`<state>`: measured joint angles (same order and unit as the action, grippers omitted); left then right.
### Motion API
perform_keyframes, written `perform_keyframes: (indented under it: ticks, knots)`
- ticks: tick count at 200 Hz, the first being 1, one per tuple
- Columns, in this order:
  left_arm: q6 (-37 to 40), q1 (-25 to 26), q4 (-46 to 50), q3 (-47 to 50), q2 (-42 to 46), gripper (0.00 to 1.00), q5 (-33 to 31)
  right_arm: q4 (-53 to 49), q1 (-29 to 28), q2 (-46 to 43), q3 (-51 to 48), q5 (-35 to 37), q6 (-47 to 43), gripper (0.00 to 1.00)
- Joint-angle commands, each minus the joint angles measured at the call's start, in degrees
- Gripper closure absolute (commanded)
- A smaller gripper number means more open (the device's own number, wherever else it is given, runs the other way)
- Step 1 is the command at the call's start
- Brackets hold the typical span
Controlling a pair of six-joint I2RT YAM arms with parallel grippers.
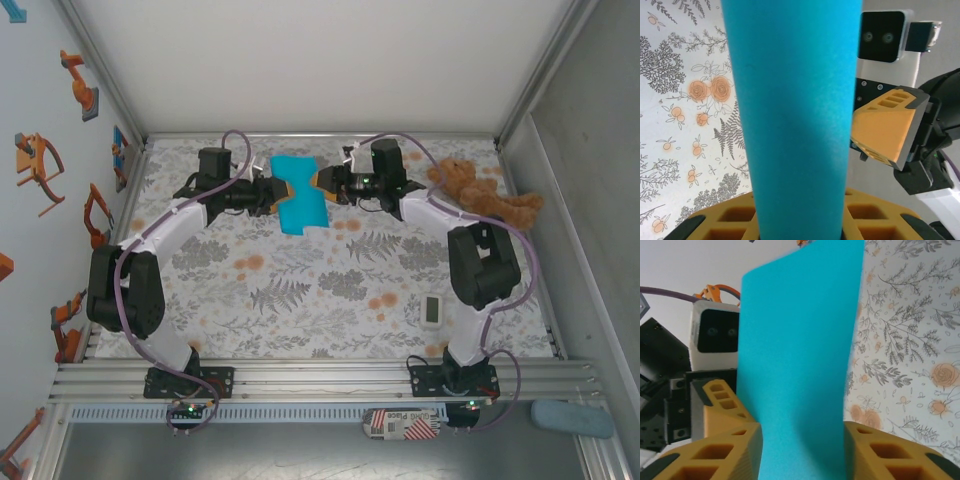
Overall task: Fold a paper plane with a square sheet of paper (pick it up from the middle)
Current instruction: First fold in half a square sheet of paper at the center of the table.
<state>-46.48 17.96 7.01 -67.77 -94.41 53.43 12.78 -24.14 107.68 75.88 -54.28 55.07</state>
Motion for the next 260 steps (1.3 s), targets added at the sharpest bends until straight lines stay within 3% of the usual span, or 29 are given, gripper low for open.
perform_keyframes:
  ticks: [1, 32, 75, 122, 195, 260]
  knots:
    - [2.6, -0.3, 2.2, -1.5, -1.1, 0.70, 0.5, -2.7, 0.2, -2.7, 2.0, 0.3, -3.0, 0.60]
    - [3.4, -0.3, 2.9, -1.6, -1.2, 0.70, 0.4, -3.0, 0.4, -3.2, 1.9, 0.5, -3.3, 0.68]
    - [6.1, -0.6, 6.1, -2.5, -1.1, 0.71, 0.2, -3.9, 1.0, -3.4, 1.8, 0.2, -4.0, 0.70]
    - [5.1, -0.5, 4.4, -2.1, -1.1, 0.71, 0.9, -3.7, 1.0, -3.3, 1.8, -0.3, -3.9, 0.80]
    - [4.1, -0.5, 3.0, -2.0, -1.1, 0.71, 1.7, -3.0, 0.9, -3.1, 1.5, -1.4, -3.9, 0.81]
    - [3.9, -0.5, 3.1, -2.0, -1.1, 0.66, 1.3, -3.1, 0.8, -3.5, 1.4, -2.0, -3.9, 0.92]
